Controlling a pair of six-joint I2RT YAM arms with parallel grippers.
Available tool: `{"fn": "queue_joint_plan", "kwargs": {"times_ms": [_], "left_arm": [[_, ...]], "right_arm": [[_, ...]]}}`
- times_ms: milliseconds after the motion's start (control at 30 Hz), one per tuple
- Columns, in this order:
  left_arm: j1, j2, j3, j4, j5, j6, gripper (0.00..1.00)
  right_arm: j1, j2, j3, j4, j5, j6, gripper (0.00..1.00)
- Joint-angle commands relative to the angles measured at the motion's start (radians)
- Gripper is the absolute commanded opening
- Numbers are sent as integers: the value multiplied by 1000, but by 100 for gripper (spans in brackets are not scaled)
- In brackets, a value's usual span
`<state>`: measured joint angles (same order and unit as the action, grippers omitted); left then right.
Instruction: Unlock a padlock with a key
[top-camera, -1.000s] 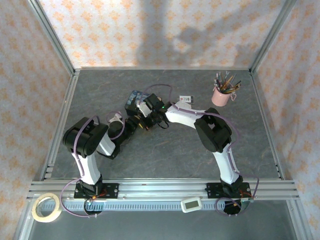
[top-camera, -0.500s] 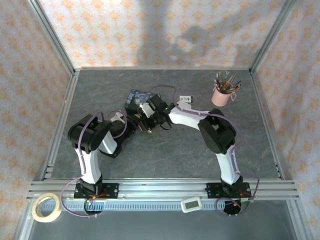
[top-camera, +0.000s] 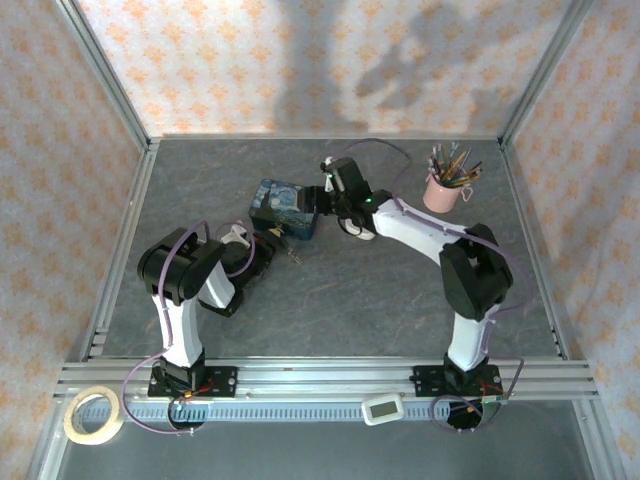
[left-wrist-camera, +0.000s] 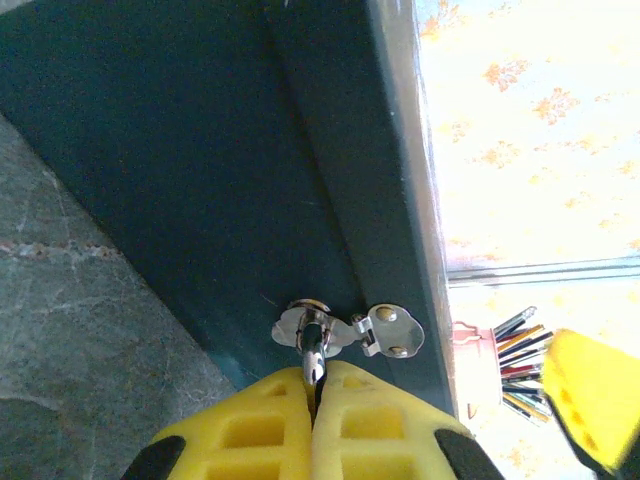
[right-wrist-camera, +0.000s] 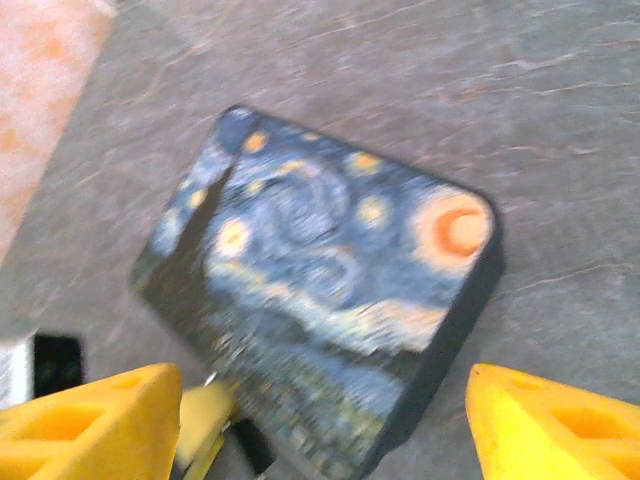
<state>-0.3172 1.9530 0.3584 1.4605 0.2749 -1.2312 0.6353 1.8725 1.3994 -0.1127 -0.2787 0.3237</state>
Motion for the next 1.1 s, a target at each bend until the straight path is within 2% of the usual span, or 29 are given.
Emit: {"fn": "queue_joint_plan", "kwargs": {"times_ms": [0,367,533,800,1067], "left_arm": [[2,16,-10,55,-32,-2,0],[3,8,-25,49,-89,-9,0],[2,13,-29,63,-135,-41,0],[3,14,-73,123,-288,-110,0],[8,67,-75,241,-335,-160,0]], "right_arm": [[12,70,32,57,87,139,76],[14,207,51,153,113,304,76],[14,213,-4,186,153,356,73],[14,201,-83,242,174,423,62],[12,196,-104,237,210,430,61]]}}
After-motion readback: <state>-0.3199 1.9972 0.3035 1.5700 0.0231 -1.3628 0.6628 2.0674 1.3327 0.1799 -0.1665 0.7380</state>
